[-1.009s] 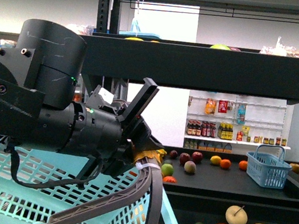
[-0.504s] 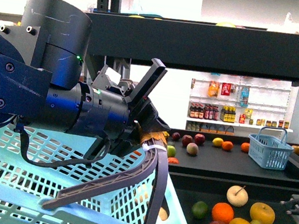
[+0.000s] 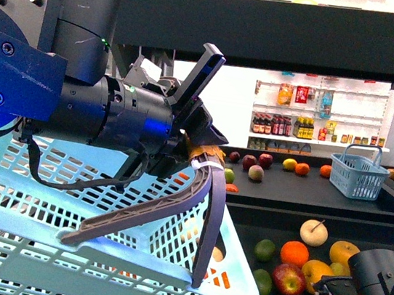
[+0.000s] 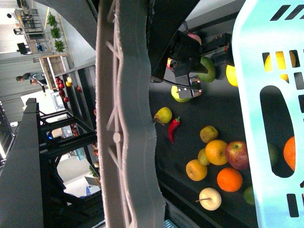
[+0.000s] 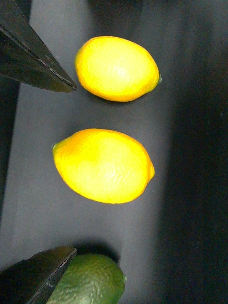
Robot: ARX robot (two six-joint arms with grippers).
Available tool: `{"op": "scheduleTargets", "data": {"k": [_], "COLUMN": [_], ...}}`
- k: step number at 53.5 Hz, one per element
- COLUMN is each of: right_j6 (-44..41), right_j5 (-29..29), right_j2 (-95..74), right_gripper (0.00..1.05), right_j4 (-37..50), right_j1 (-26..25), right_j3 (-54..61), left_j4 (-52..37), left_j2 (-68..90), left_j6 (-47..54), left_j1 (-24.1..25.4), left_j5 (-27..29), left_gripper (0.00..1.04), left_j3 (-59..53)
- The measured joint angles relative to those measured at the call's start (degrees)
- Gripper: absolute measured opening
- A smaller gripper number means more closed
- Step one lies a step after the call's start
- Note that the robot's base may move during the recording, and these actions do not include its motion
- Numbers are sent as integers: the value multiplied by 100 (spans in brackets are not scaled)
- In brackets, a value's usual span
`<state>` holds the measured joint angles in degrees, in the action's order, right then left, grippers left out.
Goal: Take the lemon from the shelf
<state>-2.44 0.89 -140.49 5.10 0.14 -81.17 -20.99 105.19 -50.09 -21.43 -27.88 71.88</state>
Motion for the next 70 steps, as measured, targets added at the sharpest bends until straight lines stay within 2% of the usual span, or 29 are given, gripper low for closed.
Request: {"op": "scheduleTargets", "data": {"k": [12,45,48,56,70], "right_j6": [2,92,114,155,129], "right_j5": [-240,-319,-326,-337,-304], "right_j2": [-675,-1550,-1567,-1580,-1462], "right_gripper": [97,97,92,71,65], "right_j4": [-223,-555,-555,-549,-474], "right_j1": [39,140,155,164,92], "right_j3": [-717,-1703,-1725,-1746,-1558], "left_j4": [0,0,0,0,0], "left_j2": [0,0,0,0,0], "left_j6": [0,-2,-2,-2,-2], "left_j1": [0,0,0,0,0], "left_j5": [0,0,0,0,0], "left_gripper": [11,11,11,11,11], "left_j3": [0,0,0,0,0]}}
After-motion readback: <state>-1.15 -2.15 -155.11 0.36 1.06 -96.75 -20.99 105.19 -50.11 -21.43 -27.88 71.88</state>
